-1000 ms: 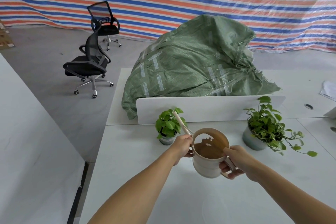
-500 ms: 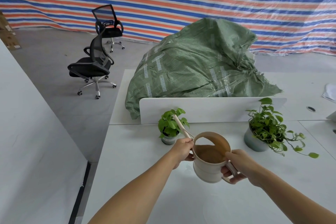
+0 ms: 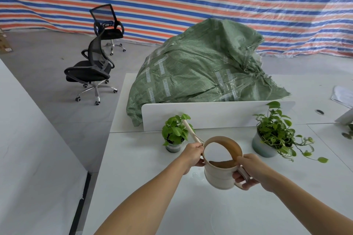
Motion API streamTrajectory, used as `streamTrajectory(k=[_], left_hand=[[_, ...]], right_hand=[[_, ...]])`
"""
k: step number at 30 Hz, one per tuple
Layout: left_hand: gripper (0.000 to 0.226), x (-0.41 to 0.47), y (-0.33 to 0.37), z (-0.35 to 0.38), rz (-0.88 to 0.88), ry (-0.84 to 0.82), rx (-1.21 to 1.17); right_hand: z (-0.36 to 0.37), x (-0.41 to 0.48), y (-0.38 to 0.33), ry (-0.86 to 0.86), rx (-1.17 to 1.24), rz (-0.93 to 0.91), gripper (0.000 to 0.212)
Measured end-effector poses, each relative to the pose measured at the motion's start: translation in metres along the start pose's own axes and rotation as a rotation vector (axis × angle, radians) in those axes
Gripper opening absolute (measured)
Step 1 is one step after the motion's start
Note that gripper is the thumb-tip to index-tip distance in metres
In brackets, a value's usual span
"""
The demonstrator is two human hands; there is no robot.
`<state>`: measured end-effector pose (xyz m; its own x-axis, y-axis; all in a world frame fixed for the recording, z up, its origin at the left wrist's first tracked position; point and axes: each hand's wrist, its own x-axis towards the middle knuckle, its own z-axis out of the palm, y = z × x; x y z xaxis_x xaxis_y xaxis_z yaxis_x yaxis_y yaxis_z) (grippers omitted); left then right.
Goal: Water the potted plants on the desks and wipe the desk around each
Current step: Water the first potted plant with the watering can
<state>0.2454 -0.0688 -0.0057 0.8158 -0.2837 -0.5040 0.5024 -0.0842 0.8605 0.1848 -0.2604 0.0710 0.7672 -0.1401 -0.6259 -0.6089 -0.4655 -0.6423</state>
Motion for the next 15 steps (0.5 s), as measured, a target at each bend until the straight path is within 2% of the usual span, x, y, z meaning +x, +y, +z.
streamTrajectory(k=[15], left_hand=[[0.028,-0.006,0.002,-0.011,0.034,0.038,-0.003]], right_hand=[[0.005,0.002,-0.007,-0.013,-0.010,-0.028,0.025]])
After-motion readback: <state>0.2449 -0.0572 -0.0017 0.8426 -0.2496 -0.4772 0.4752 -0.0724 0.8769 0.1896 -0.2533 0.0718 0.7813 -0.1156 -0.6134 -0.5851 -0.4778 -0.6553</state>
